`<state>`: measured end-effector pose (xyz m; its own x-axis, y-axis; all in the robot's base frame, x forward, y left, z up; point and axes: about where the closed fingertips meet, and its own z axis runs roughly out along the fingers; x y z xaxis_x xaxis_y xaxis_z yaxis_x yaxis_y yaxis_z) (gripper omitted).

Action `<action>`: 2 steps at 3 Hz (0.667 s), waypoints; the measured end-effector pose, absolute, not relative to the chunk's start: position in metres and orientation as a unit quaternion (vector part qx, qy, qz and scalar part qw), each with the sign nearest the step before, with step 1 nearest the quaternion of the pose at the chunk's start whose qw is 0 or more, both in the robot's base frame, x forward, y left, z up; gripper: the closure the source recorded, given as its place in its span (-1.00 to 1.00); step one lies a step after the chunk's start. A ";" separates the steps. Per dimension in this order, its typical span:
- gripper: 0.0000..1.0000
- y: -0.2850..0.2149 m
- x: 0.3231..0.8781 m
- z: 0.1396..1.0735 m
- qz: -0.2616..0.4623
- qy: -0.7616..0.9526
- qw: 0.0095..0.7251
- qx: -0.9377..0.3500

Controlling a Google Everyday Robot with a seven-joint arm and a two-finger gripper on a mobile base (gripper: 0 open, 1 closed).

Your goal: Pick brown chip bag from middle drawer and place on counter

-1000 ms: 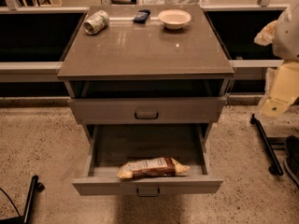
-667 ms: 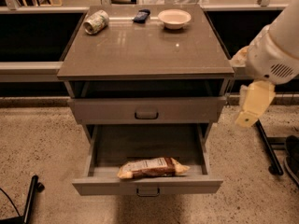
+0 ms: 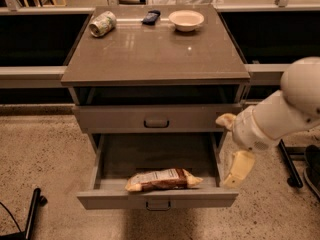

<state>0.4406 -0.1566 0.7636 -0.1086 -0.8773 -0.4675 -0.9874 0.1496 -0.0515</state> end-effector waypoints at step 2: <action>-1.00 -0.152 0.442 0.753 0.138 0.703 0.215 -0.664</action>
Offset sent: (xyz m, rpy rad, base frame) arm 0.0028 0.0061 -0.0133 0.0310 -0.0462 0.0908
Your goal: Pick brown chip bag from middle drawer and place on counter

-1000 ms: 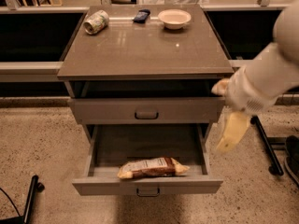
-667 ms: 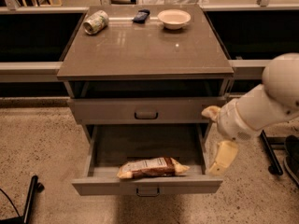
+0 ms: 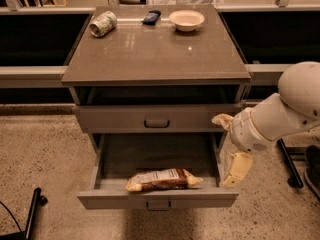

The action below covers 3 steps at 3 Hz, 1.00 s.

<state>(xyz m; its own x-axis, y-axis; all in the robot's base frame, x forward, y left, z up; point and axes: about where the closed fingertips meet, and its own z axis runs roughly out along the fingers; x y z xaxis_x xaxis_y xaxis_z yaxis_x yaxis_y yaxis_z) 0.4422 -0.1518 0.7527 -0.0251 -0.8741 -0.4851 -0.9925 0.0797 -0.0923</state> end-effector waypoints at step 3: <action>-0.50 -0.044 0.493 0.592 0.241 0.624 0.253 -0.699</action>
Offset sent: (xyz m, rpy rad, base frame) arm 0.0671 0.1264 -0.1896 0.2613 0.0344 0.2157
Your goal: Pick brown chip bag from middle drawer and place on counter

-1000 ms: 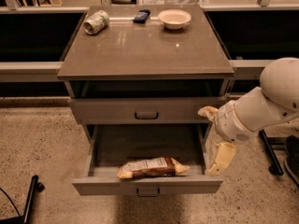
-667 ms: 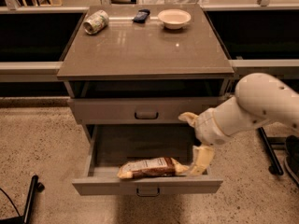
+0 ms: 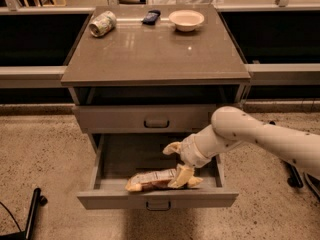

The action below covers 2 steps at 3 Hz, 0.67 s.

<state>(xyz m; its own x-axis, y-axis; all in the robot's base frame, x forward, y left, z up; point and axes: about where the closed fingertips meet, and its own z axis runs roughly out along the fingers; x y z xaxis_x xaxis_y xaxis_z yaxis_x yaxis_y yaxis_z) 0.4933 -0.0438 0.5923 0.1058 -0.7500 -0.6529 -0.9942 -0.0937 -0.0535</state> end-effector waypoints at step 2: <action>-0.18 -0.018 0.498 0.507 0.276 0.623 0.233 -0.694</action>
Offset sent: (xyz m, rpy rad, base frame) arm 0.0055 0.0367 -0.1303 0.0396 0.1177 0.0341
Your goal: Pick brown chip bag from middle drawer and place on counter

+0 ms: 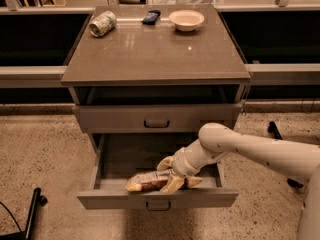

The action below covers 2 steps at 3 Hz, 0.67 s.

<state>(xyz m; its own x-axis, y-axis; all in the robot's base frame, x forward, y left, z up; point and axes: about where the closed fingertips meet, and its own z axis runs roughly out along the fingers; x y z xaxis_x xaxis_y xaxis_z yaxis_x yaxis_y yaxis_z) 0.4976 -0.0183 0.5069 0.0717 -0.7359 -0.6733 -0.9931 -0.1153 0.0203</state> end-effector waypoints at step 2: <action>-0.08 0.000 0.497 0.474 0.294 0.614 0.226 -0.697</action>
Offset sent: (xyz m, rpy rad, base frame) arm 0.0022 0.0249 -0.0446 0.0229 0.0310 0.0388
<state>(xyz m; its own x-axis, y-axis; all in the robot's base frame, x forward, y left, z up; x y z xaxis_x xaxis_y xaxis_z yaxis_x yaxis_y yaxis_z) 0.4969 -0.0003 0.4738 0.0744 -0.7231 -0.6868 -0.9884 -0.1447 0.0452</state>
